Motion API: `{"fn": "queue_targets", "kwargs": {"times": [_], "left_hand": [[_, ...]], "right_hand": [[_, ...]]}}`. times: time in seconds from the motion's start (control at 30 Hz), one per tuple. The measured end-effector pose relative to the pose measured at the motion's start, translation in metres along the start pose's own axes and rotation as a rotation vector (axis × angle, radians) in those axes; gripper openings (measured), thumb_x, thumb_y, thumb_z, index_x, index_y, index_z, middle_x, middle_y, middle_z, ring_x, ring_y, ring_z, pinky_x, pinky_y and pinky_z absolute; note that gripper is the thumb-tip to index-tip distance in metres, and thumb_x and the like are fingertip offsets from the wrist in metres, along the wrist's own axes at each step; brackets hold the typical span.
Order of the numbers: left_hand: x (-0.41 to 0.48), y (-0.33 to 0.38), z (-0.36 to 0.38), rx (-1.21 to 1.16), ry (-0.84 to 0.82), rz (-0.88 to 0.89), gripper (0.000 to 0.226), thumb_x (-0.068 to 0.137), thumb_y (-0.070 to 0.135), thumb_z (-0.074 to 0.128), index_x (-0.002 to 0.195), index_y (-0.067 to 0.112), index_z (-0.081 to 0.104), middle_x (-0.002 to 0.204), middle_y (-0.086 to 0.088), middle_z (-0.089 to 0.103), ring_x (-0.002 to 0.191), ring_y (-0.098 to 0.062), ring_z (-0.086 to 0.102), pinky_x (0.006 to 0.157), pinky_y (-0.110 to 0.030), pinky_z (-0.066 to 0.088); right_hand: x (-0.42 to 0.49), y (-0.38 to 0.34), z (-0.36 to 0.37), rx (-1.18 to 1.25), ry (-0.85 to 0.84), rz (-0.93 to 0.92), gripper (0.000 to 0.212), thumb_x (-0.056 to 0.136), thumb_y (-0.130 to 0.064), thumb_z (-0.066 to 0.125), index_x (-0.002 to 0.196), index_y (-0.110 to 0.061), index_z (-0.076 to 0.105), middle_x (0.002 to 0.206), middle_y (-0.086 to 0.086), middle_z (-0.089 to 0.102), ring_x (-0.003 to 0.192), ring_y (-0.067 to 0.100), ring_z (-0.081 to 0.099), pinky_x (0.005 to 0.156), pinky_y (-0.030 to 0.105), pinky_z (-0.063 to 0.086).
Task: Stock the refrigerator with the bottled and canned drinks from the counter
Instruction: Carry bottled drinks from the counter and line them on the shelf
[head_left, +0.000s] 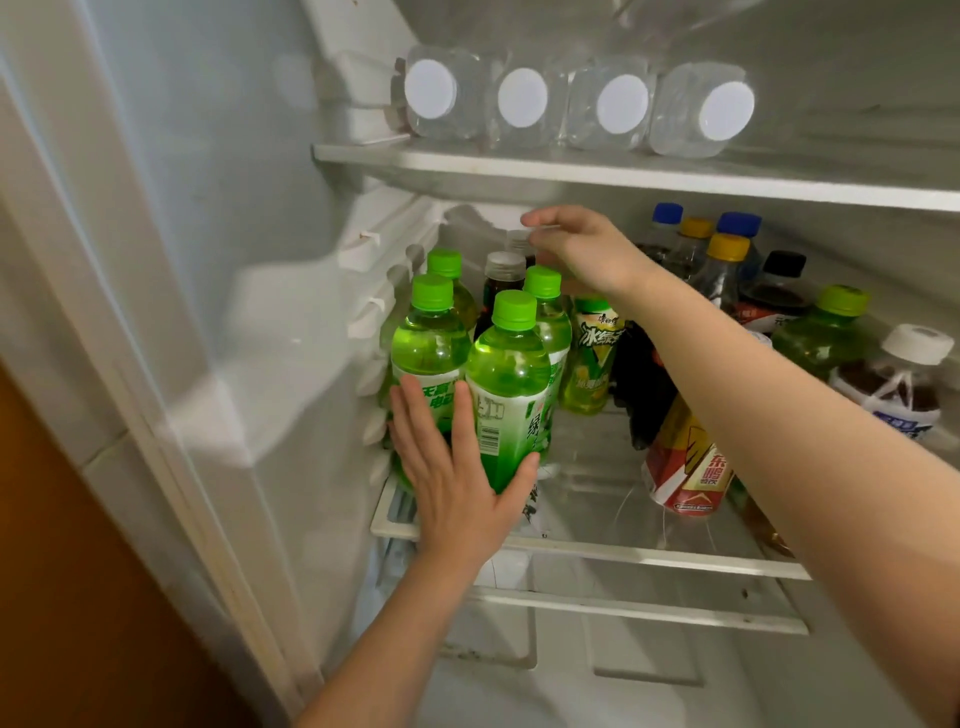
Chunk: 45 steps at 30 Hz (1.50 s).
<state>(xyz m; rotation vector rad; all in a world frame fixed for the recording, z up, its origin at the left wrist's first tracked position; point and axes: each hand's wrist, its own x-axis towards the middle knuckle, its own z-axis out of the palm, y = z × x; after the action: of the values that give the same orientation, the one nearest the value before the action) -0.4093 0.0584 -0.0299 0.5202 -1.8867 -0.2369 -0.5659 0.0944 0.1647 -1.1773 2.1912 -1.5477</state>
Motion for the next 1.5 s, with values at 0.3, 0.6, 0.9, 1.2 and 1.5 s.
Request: {"fn": "queue_targets", "kwargs": {"times": [0.3,0.6,0.9,1.2,1.5], "left_hand": [[-0.001,-0.002,0.001,0.015,0.005,0.0,0.094,0.077,0.059,0.056,0.148,0.017,0.01,0.154,-0.023,0.001,0.145,-0.037,-0.001,0.118,-0.049,0.006],[0.0,-0.002,0.001,0.026,0.013,-0.004,0.094,0.076,0.059,0.057,0.148,0.018,0.011,0.155,-0.022,0.001,0.145,-0.036,0.0,0.118,-0.047,0.006],[0.0,-0.001,-0.001,0.033,-0.008,-0.019,0.093,0.075,0.06,0.057,0.147,0.015,0.018,0.155,-0.02,0.0,0.145,-0.035,-0.002,0.118,-0.047,0.005],[0.0,-0.001,0.0,0.041,-0.004,-0.011,0.091,0.075,0.059,0.059,0.146,0.018,0.019,0.154,-0.02,0.0,0.145,-0.035,-0.004,0.118,-0.048,0.005],[0.0,-0.002,0.001,0.056,-0.002,-0.014,0.092,0.074,0.06,0.057,0.146,0.016,0.021,0.154,-0.019,-0.001,0.144,-0.038,0.0,0.116,-0.048,0.008]], "right_hand": [[0.022,-0.002,0.007,-0.067,-0.273,0.22,0.032,0.081,-0.021,0.071,0.111,-0.024,0.061,0.098,0.0,0.067,0.079,0.012,0.064,0.054,0.02,0.05],[0.021,-0.011,-0.003,-0.253,-0.158,0.023,0.038,0.078,-0.024,0.077,0.112,-0.015,0.063,0.1,0.003,0.062,0.074,0.01,0.061,0.052,0.017,0.051],[0.012,-0.007,-0.029,-0.267,0.096,-0.081,0.042,0.086,-0.032,0.067,0.122,-0.013,0.055,0.114,0.006,0.058,0.099,0.018,0.059,0.088,0.039,0.053],[-0.023,0.003,-0.051,-0.349,0.146,-0.099,0.043,0.088,-0.03,0.065,0.124,-0.008,0.057,0.107,0.004,0.058,0.101,0.023,0.062,0.081,0.038,0.057],[-0.051,0.02,-0.06,-0.609,0.071,-0.142,0.044,0.086,-0.039,0.065,0.116,-0.008,0.06,0.106,0.006,0.062,0.086,0.022,0.065,0.061,0.033,0.059]]}}
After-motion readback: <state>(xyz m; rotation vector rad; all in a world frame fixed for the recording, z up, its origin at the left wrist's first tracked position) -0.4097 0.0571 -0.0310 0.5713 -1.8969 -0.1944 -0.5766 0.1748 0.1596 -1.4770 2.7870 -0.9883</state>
